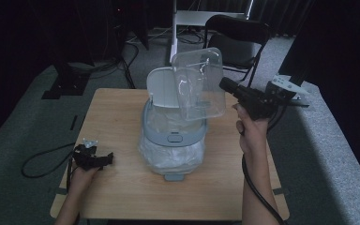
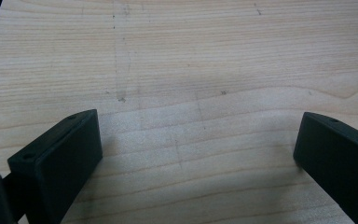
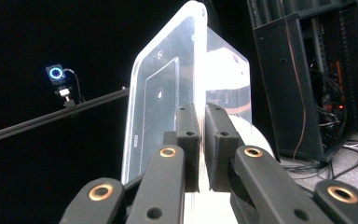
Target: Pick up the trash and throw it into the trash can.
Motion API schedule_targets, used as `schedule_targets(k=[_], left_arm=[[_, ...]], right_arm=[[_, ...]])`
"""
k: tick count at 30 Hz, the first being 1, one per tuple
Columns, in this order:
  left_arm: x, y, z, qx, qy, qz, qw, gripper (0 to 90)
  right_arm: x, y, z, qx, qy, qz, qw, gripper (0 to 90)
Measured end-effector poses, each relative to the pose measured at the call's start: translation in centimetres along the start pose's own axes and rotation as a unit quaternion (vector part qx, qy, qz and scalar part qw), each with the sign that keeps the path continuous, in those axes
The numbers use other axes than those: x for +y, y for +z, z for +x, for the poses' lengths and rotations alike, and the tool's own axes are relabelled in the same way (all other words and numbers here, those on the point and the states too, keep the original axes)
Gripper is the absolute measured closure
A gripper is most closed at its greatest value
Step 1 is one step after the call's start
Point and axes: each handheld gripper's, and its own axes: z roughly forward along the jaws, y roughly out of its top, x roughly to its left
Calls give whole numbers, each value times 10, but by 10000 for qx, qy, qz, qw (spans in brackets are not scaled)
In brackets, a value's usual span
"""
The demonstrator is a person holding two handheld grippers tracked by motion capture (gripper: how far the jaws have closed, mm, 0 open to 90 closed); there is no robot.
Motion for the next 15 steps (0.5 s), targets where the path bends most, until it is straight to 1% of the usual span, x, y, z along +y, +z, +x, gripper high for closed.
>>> schedule_targets(k=[2, 9, 15], left_arm=[[0, 0, 0, 0, 1, 1, 10000, 18], [0, 0, 0, -2, -2, 0, 10000, 18], [0, 0, 0, -13, -21, -8, 10000, 18]], right_arm=[[0, 2, 0, 15, -13, 16, 10000, 855], [-4, 23, 3, 106, -50, 189, 9998, 854], [-8, 36, 5, 162, -49, 296, 9994, 854]])
